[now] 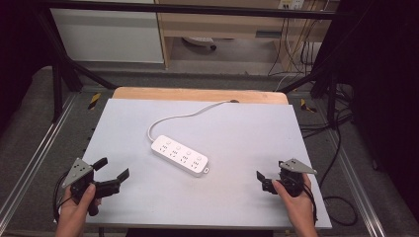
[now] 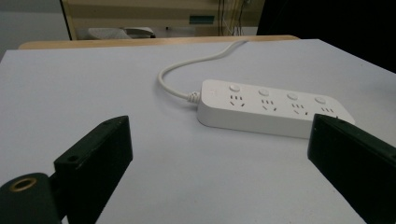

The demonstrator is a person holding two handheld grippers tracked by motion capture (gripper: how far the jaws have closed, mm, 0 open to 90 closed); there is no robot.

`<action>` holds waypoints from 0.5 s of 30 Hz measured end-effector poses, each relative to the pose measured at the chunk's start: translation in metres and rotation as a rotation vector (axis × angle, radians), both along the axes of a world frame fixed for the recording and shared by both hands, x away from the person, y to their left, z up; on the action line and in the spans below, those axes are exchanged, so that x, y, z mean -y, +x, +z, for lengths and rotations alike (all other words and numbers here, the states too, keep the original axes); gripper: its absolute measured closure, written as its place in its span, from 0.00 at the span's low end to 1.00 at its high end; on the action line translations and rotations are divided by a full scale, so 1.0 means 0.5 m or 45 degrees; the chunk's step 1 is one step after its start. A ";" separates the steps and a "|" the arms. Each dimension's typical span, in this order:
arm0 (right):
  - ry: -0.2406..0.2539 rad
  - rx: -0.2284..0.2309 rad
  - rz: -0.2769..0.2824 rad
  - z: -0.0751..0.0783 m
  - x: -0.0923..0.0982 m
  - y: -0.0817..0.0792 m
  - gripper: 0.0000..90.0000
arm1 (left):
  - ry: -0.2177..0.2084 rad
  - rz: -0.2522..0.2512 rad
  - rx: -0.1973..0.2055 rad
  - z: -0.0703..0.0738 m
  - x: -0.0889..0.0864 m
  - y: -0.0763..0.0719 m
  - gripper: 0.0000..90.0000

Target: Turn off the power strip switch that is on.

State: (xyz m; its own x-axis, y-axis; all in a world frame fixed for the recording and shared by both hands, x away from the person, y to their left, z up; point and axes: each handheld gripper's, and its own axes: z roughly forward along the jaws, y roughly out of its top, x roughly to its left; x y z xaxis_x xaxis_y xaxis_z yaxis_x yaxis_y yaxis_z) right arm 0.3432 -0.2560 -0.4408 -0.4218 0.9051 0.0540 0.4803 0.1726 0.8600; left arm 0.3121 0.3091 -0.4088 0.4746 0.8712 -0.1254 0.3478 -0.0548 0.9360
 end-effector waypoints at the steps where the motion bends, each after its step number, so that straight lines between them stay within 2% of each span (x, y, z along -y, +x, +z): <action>1: 0.011 0.001 0.001 0.000 0.001 -0.001 0.08 | 0.005 0.000 0.002 0.001 0.000 -0.001 0.07; 4: 0.035 0.013 0.005 -0.001 0.004 -0.004 0.08 | 0.005 -0.004 0.006 0.002 0.001 -0.003 0.07; 7: 0.029 0.041 0.002 -0.001 0.003 -0.004 0.09 | 0.002 -0.003 0.007 0.002 0.001 -0.002 0.07; 15: 0.037 0.018 0.019 0.003 -0.006 -0.005 0.07 | -0.007 0.013 0.001 0.003 0.001 -0.005 0.07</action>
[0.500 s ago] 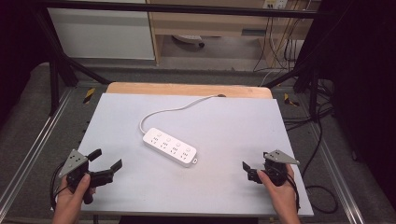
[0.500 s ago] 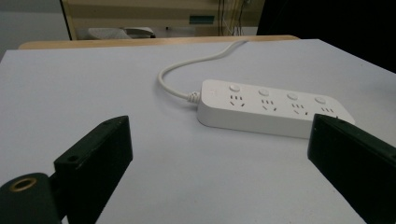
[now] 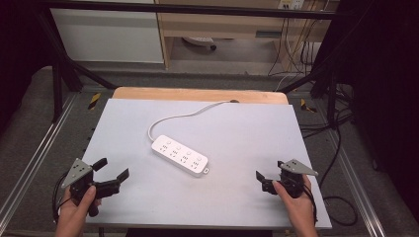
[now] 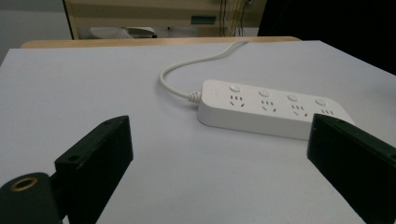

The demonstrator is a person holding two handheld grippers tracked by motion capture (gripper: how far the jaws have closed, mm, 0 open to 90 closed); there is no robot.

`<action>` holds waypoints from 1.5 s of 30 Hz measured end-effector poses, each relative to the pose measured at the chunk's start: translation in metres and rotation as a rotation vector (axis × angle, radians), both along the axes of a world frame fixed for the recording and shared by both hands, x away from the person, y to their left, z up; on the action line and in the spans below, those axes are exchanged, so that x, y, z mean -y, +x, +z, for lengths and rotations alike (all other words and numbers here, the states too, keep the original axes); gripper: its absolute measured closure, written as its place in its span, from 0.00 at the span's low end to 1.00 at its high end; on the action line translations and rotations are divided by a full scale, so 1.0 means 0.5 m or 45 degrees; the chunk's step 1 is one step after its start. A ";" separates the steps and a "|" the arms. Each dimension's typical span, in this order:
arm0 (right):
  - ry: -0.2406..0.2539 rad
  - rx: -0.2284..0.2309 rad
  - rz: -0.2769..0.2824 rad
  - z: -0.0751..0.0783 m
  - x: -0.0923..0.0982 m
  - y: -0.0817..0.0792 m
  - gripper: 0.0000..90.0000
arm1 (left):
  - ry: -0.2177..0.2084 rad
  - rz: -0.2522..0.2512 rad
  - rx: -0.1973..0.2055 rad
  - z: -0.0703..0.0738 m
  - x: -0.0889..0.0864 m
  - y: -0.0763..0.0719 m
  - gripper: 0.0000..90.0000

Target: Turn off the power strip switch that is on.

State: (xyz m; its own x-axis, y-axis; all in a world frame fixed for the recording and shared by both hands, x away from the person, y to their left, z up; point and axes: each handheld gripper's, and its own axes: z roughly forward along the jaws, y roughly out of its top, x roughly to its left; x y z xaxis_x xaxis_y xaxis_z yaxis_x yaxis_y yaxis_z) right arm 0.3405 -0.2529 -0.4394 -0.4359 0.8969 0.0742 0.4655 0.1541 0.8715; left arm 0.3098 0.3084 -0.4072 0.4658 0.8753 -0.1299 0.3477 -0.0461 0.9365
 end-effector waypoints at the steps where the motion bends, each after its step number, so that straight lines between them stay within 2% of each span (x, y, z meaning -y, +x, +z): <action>1: -0.006 0.009 0.000 0.001 -0.001 0.000 0.06 | -0.003 0.003 0.006 0.001 0.001 0.000 0.07; 8: -0.001 -0.005 0.005 0.004 0.000 -0.004 0.05 | -0.006 0.016 0.015 0.013 0.011 0.001 0.08; 13: -0.008 -0.005 0.008 0.004 -0.004 -0.004 0.04 | -0.006 0.011 0.032 0.035 0.019 0.009 0.08; 17: -0.017 0.008 0.026 0.007 -0.006 -0.006 0.04 | -0.010 0.032 0.038 0.051 0.026 0.023 0.08; 18: -0.006 0.004 0.022 0.008 -0.005 -0.008 0.04 | -0.030 0.025 0.032 0.061 0.030 0.031 0.09; 20: -0.010 0.006 0.022 0.008 -0.005 -0.008 0.04 | -0.033 0.018 0.029 0.067 0.033 0.036 0.09; 23: -0.011 0.008 0.026 0.007 -0.006 -0.008 0.03 | -0.003 0.021 0.056 0.094 0.048 0.049 0.09; 26: -0.011 -0.002 0.020 0.004 -0.006 -0.004 0.03 | -0.042 0.035 0.079 0.118 0.061 0.063 0.08; 29: -0.005 -0.008 0.022 0.003 -0.007 -0.001 0.03 | -0.033 0.020 0.090 0.132 0.072 0.078 0.08; 34: -0.013 -0.008 0.036 0.002 -0.010 -0.002 0.03 | -0.036 0.033 0.092 0.140 0.087 0.099 0.09; 42: -0.001 0.000 0.033 0.004 -0.012 0.000 0.03 | -0.021 0.012 0.103 0.150 0.102 0.124 0.11; 45: -0.007 0.004 0.036 0.006 -0.017 0.002 0.03 | -0.011 0.010 0.087 0.150 0.103 0.132 0.12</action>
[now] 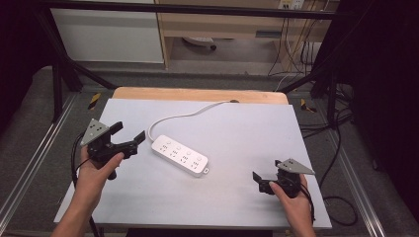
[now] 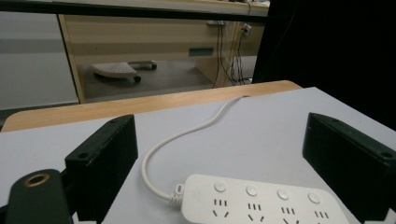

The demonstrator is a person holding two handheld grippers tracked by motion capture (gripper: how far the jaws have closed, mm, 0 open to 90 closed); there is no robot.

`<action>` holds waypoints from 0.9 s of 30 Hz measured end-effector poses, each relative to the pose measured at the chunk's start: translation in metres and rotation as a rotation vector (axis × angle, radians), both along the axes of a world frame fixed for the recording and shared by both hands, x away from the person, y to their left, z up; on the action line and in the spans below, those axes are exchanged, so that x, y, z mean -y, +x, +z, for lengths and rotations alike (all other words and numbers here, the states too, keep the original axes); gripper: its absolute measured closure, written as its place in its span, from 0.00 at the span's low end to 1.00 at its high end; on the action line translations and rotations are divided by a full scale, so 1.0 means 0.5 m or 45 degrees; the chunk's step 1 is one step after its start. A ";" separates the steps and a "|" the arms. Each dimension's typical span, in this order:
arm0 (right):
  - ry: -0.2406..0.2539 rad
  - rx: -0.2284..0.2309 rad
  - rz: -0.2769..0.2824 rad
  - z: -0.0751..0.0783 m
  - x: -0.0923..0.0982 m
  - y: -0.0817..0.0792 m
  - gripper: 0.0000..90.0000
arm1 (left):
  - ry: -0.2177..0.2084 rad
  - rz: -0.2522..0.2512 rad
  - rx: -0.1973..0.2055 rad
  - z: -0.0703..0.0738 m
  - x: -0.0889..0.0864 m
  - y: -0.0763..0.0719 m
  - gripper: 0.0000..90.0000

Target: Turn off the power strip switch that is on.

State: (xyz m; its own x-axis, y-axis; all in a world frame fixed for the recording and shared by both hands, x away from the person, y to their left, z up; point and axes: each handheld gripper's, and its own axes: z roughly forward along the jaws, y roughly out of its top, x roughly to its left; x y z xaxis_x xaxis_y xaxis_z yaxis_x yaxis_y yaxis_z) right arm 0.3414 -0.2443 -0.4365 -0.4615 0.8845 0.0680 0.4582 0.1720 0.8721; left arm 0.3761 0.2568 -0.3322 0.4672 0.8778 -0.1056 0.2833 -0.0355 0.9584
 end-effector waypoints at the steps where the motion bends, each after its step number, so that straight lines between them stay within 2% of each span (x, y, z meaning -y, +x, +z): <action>1: 0.001 0.000 0.003 0.000 -0.002 0.000 0.03 | 0.000 0.001 -0.006 0.000 0.000 0.002 0.12; 6: -0.022 0.000 0.023 -0.001 -0.009 -0.004 0.04 | 0.016 -0.005 -0.039 -0.004 0.005 0.015 0.12; 10: -0.013 -0.006 0.018 -0.001 -0.007 -0.005 0.04 | 0.031 -0.016 -0.053 -0.012 0.017 0.029 0.13; 12: 0.008 -0.015 0.013 -0.003 -0.005 -0.004 0.04 | 0.053 -0.033 -0.064 -0.016 0.027 0.037 0.14; 17: 0.002 -0.010 0.012 -0.003 -0.006 -0.001 0.04 | 0.087 -0.074 -0.082 -0.027 0.058 0.054 0.13; 18: -0.003 -0.003 0.017 -0.002 -0.006 -0.001 0.04 | 0.110 -0.086 -0.083 -0.030 0.067 0.059 0.12; 20: -0.003 -0.002 0.024 -0.002 -0.006 -0.003 0.03 | 0.118 -0.091 -0.091 -0.032 0.071 0.061 0.11; 21: -0.001 0.004 0.031 -0.001 -0.007 -0.005 0.03 | 0.126 -0.097 -0.102 -0.034 0.075 0.064 0.07; 24: 0.004 -0.001 0.035 -0.001 -0.008 -0.005 0.03 | 0.145 -0.113 -0.121 -0.038 0.085 0.071 0.07; 27: -0.003 0.000 0.039 -0.001 -0.007 -0.004 0.04 | 0.174 -0.131 -0.111 -0.041 0.096 0.076 0.08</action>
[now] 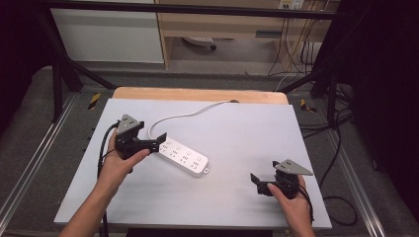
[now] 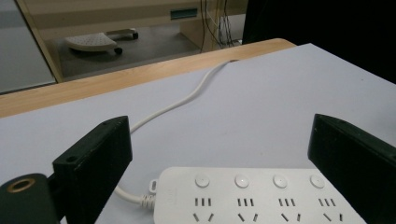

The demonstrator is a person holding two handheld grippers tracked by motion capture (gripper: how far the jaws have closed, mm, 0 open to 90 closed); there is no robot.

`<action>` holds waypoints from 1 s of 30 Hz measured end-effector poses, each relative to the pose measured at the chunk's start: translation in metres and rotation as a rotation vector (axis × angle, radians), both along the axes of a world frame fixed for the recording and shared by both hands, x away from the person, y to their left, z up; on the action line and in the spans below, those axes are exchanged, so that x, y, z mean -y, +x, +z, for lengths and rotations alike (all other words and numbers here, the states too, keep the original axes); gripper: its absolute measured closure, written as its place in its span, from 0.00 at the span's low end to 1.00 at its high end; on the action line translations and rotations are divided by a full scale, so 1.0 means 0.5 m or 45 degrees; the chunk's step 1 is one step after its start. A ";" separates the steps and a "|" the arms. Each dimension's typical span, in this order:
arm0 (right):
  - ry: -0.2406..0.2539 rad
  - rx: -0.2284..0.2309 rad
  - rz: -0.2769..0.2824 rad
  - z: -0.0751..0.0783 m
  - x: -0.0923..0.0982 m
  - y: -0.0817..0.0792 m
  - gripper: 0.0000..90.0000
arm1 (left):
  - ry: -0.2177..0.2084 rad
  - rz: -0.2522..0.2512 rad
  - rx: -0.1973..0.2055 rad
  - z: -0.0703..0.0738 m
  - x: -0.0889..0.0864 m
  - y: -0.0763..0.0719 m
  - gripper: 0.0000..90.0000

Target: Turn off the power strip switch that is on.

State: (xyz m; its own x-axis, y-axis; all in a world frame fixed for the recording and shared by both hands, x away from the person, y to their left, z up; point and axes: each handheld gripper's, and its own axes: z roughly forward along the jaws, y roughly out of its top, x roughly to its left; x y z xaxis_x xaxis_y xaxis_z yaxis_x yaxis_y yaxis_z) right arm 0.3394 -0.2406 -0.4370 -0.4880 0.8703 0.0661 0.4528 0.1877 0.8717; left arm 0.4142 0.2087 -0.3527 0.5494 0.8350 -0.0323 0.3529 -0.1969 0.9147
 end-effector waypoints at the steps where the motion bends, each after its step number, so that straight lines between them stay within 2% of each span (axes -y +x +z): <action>1: 0.000 0.002 0.002 0.000 0.000 0.000 0.04 | 0.006 0.008 -0.001 -0.001 0.004 0.002 0.11; 10: -0.007 0.012 0.018 0.001 -0.002 -0.002 0.04 | 0.025 -0.013 -0.028 -0.020 0.040 0.029 0.12; 12: -0.012 0.008 0.025 0.002 -0.004 -0.003 0.04 | -0.003 -0.026 -0.045 -0.023 0.045 0.033 0.11; 14: -0.018 0.008 0.028 0.002 -0.006 -0.003 0.04 | -0.008 -0.034 -0.041 -0.024 0.051 0.036 0.12; 17: -0.025 0.007 0.031 0.001 -0.007 -0.003 0.04 | -0.022 -0.062 -0.062 -0.026 0.058 0.041 0.12; 21: -0.033 0.009 0.034 0.001 -0.006 -0.004 0.04 | -0.002 -0.067 -0.083 -0.032 0.066 0.046 0.14; 22: -0.047 0.005 0.034 0.000 -0.008 -0.004 0.04 | 0.012 -0.071 -0.086 -0.034 0.068 0.047 0.18; 24: -0.050 0.002 0.036 0.000 -0.009 -0.005 0.04 | 0.036 -0.078 -0.089 -0.036 0.073 0.048 0.19; 30: -0.052 -0.004 0.037 -0.001 -0.009 -0.006 0.04 | 0.070 -0.084 -0.098 -0.044 0.082 0.052 0.30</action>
